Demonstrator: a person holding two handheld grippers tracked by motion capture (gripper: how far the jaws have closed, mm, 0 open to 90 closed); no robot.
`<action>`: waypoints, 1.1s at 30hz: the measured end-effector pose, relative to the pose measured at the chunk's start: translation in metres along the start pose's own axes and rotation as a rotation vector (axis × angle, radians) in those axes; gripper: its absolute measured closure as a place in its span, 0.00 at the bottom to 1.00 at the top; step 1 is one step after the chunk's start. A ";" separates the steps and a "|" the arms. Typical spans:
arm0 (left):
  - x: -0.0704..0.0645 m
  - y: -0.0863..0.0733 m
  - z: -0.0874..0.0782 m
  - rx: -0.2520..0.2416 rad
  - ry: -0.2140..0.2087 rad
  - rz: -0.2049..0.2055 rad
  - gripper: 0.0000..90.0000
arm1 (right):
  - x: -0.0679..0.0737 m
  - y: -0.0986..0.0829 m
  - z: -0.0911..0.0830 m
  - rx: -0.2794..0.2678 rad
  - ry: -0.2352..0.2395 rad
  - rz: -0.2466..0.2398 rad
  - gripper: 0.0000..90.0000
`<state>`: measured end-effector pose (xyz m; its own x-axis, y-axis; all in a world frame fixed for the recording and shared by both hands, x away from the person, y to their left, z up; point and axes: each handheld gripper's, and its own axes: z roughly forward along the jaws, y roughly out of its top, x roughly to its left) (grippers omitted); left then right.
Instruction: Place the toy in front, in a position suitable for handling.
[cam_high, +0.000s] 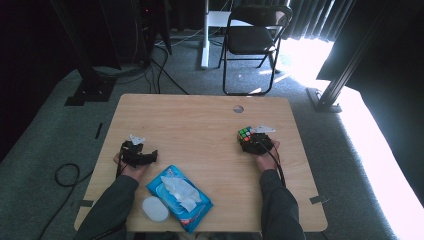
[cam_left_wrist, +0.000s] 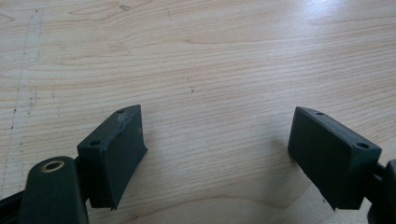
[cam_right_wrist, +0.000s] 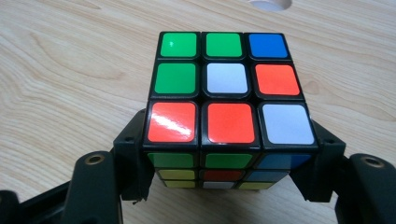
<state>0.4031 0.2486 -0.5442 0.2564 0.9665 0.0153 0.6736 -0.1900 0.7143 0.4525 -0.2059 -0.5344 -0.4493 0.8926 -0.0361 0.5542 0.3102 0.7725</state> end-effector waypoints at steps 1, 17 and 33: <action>0.000 0.000 0.000 0.000 0.000 0.000 0.21 | 0.001 0.001 0.000 -0.001 0.002 -0.005 0.38; 0.000 0.000 0.000 0.000 0.000 0.000 0.21 | 0.021 0.011 0.001 -0.006 0.041 -0.052 0.38; 0.000 0.000 0.000 0.000 -0.001 0.000 0.21 | 0.053 0.018 0.006 -0.005 0.111 -0.144 0.38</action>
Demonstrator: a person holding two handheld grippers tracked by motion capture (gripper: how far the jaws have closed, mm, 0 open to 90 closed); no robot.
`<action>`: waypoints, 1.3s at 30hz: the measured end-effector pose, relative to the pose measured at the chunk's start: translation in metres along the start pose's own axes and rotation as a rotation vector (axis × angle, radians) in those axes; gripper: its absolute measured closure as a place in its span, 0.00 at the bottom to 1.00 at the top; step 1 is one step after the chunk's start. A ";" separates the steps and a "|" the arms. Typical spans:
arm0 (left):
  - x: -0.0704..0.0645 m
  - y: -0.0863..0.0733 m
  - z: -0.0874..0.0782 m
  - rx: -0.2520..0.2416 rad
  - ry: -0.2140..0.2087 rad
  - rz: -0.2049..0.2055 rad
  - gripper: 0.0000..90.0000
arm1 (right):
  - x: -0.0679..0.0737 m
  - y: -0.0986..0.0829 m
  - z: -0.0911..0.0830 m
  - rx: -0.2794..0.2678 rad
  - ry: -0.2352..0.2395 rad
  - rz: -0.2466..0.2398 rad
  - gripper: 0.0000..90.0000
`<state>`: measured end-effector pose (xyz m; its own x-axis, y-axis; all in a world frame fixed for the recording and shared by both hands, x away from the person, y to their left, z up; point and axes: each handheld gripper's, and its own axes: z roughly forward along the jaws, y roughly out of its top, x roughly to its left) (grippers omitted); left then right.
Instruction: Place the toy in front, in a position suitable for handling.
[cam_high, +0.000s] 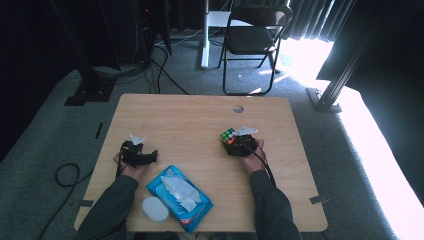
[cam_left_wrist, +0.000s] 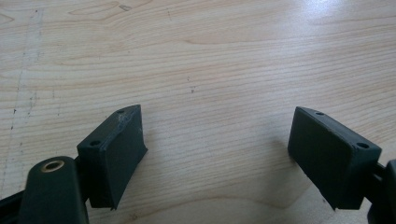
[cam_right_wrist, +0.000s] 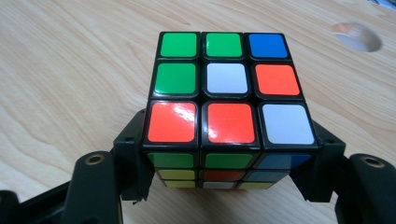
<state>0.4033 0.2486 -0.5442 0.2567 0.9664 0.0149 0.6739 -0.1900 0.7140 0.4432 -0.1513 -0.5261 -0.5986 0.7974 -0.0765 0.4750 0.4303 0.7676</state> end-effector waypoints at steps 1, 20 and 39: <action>0.000 0.000 0.000 0.000 0.000 0.000 0.21 | 0.001 0.000 0.000 0.000 0.005 -0.002 0.38; 0.000 0.000 0.000 0.004 0.000 0.001 0.21 | 0.031 0.010 0.003 0.003 0.096 -0.092 0.38; 0.000 0.000 0.000 0.004 0.000 0.002 0.21 | 0.046 0.011 0.010 0.015 0.143 -0.115 0.38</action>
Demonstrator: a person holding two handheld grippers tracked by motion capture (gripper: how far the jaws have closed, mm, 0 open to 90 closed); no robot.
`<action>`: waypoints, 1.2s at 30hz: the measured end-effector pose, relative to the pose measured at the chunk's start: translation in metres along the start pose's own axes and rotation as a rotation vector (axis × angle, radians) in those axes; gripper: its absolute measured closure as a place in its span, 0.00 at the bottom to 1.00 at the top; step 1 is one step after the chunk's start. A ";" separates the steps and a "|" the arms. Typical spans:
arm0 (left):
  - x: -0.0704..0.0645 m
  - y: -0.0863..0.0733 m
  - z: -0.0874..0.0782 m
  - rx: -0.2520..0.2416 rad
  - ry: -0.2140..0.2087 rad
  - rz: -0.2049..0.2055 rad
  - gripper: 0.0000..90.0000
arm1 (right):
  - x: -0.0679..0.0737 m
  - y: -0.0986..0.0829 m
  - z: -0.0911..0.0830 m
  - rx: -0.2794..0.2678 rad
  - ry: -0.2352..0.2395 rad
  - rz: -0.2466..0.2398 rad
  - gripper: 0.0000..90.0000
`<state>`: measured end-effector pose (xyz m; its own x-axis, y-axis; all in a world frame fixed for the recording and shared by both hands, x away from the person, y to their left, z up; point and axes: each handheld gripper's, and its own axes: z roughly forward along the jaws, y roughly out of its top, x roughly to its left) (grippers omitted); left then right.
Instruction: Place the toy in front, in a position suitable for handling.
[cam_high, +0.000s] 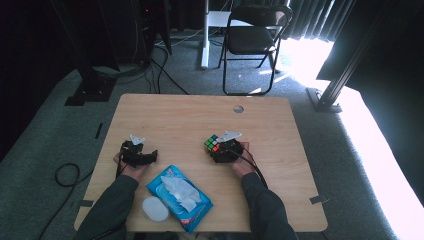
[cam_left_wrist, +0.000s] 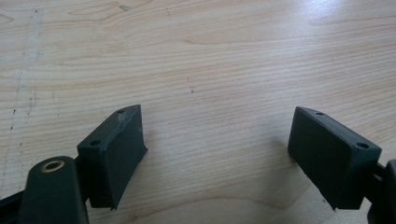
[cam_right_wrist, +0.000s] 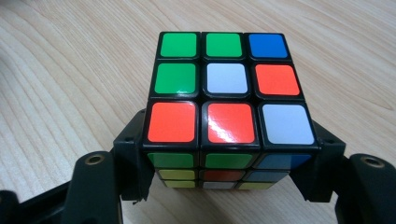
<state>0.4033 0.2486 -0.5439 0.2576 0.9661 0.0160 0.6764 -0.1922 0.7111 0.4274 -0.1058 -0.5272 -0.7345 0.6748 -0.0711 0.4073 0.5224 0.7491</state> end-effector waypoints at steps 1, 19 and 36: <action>0.000 0.000 0.000 0.000 0.000 0.000 0.21 | 0.000 0.000 0.001 0.001 0.001 -0.002 0.38; 0.000 0.000 0.000 0.000 0.000 0.001 0.21 | 0.000 -0.003 0.004 0.010 0.031 0.007 0.26; 0.000 0.000 0.000 -0.003 0.000 -0.001 0.21 | -0.008 -0.027 -0.016 0.004 0.020 0.025 0.26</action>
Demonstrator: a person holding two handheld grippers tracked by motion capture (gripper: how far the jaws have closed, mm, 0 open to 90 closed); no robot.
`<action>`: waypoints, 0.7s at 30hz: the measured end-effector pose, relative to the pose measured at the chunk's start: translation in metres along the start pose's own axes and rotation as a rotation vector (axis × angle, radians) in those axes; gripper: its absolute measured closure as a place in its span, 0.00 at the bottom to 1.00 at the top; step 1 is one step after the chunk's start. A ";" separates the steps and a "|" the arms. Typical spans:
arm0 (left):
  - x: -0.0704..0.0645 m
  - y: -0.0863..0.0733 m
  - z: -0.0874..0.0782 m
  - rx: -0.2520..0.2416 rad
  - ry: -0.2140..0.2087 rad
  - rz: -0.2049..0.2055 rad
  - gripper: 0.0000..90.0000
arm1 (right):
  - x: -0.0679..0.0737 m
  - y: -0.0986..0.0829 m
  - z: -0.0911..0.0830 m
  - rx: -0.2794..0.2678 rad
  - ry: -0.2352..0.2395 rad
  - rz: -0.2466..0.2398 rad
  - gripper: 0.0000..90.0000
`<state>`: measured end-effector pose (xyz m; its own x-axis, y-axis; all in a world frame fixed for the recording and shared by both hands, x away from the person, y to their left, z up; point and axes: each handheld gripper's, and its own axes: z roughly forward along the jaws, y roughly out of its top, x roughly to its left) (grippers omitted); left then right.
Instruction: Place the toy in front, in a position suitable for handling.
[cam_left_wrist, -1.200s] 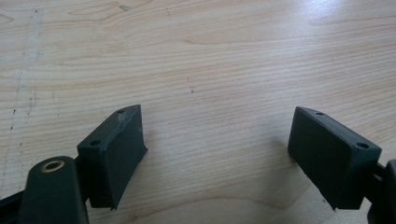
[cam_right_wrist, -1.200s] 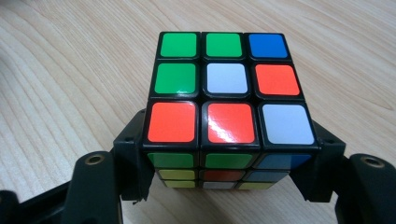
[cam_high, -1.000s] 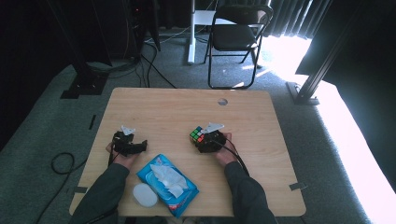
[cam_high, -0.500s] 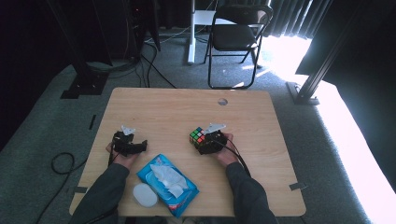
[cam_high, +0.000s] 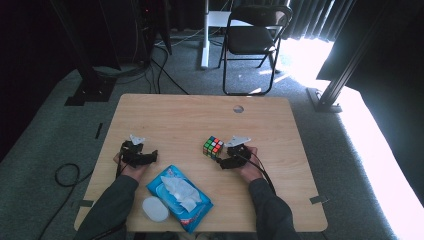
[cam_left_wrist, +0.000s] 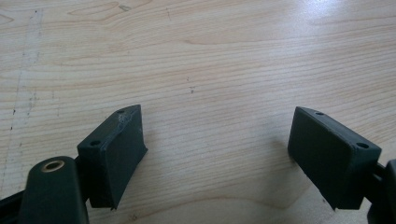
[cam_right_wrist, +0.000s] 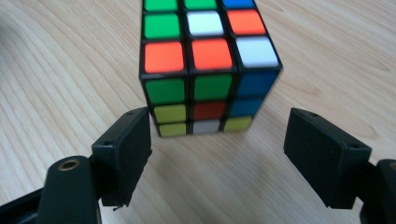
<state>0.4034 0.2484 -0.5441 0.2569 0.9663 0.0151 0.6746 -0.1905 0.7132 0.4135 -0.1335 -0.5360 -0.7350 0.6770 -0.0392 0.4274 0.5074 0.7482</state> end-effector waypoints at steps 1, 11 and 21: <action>0.000 0.000 0.000 0.000 0.000 0.000 0.21 | -0.001 -0.001 -0.001 0.003 -0.003 0.002 0.26; 0.000 0.000 0.000 0.000 -0.001 0.001 0.21 | -0.013 -0.024 -0.014 0.020 -0.042 0.031 0.27; -0.002 0.000 -0.004 0.004 -0.025 0.023 0.36 | -0.023 -0.038 -0.025 0.022 -0.069 0.069 0.28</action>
<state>0.3999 0.2473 -0.5410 0.2895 0.9571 0.0139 0.6710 -0.2133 0.7101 0.4008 -0.1811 -0.5467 -0.6654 0.7457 -0.0341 0.4880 0.4691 0.7361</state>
